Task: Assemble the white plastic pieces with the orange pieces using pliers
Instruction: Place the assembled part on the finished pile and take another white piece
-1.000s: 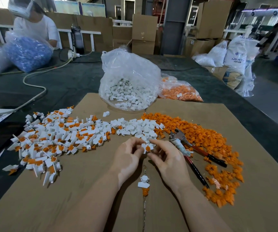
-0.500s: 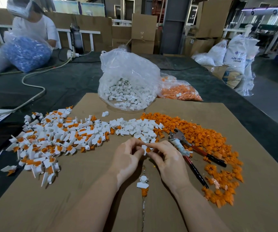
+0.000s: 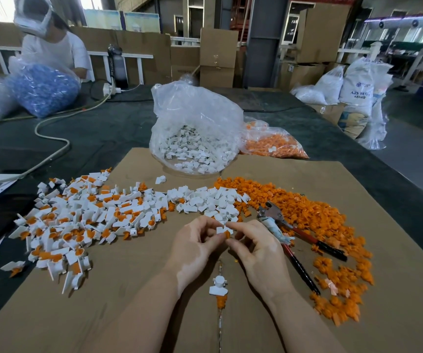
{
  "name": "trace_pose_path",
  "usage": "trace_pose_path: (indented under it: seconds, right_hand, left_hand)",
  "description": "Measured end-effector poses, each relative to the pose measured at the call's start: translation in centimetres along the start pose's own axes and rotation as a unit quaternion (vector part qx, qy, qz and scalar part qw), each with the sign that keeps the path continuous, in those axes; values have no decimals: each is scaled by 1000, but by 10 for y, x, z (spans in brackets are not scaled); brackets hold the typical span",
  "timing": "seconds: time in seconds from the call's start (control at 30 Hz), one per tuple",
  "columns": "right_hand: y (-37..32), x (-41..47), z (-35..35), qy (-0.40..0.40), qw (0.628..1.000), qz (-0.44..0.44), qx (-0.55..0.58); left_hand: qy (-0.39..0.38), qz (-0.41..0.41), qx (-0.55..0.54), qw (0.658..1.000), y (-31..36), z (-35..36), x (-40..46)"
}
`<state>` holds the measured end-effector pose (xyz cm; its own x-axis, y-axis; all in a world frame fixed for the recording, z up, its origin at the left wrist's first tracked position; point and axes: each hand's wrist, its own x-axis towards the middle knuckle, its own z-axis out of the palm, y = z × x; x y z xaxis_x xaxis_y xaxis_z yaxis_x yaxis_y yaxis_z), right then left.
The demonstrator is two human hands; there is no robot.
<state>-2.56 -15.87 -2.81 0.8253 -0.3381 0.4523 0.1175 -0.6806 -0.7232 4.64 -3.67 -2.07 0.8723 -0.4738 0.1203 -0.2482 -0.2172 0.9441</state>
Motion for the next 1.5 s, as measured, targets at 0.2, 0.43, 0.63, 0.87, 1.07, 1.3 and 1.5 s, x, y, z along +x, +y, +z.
trace_pose_path:
  seconds: [0.2,0.43,0.63,0.87,1.07,1.3,1.5]
  right_hand:
    - [0,0,0,-9,1000,3,0]
    - [-1,0,0,-2,1000,-6,-12]
    - [-4,-1,-3,3,999,-4,-37]
    - [-6,8,-42,4,889,231,-395]
    - [-4,17,-64,-134,820,319,-455]
    - [-13,22,-63,-75,887,218,-399]
    - [-36,30,-54,-208,943,235,-107]
  left_hand:
    - [-3,5,8,1000,-1,0,0]
    - [0,6,20,1000,-2,0,1]
    - [7,7,4,1000,-1,0,0]
    - [30,-11,-26,999,0,1,2]
    - [41,-33,-57,997,0,0,5]
    - [52,-99,-148,983,4,-2,11]
    - [59,-168,-278,944,22,-5,15]
